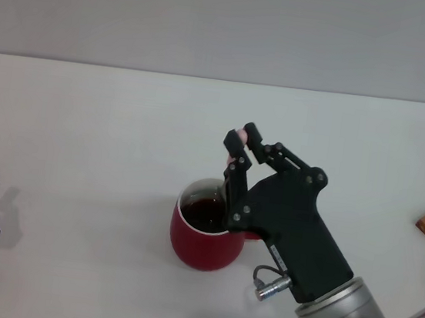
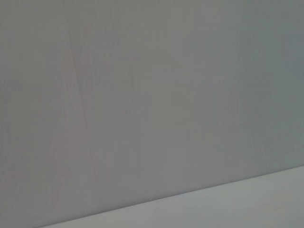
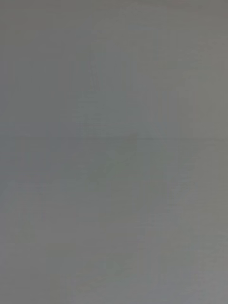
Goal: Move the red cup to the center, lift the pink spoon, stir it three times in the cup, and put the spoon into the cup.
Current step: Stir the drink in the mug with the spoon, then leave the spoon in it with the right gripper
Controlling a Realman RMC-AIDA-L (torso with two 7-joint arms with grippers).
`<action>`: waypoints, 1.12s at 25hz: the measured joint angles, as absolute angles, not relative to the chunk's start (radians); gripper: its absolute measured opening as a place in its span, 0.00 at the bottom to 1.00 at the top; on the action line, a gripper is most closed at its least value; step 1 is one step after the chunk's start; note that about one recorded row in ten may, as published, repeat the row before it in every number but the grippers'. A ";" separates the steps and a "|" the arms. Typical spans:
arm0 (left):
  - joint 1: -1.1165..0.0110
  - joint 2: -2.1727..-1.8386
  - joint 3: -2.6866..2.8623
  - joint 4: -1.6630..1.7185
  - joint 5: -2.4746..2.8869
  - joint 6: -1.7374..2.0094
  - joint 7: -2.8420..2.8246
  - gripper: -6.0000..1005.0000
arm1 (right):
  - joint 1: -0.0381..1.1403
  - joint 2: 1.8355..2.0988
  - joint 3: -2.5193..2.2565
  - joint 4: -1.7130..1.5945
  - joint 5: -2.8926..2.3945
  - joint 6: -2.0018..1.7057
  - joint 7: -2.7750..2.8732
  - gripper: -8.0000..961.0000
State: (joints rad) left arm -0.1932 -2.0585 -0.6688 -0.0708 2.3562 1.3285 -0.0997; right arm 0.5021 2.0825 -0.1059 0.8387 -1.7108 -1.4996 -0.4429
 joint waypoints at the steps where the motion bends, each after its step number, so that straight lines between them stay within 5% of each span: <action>1: -0.193 -2.059 -0.669 -0.071 2.356 1.328 -0.100 0.00 | 0.503 2.083 -0.106 0.837 -1.711 -1.490 -0.435 0.04; 28: -0.201 -2.060 -0.669 -0.073 2.356 1.321 -0.100 0.00 | 0.516 2.088 0.010 0.764 -1.860 -1.230 -0.270 0.04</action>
